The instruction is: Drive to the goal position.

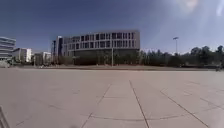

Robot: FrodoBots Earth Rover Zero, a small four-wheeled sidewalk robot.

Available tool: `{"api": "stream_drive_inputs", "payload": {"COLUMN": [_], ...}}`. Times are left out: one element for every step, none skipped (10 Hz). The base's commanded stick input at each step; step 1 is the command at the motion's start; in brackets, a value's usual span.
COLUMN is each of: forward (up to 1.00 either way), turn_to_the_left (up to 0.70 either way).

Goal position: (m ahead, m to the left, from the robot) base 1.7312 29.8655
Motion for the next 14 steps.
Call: {"api": "stream_drive_inputs", "payload": {"forward": [0.06, 0.06, 0.06, 0.06, 0.06, 0.06, 0.06, 0.06, 0.06, 0.06, 0.06, 0.06, 0.06, 0.06], "turn_to_the_left": [0.22, 0.22, 0.22, 0.24, 0.23, 0.22, 0.22, 0.21, 0.12, 0.02, 0.0, 0.1, 0.22, 0.23]}}
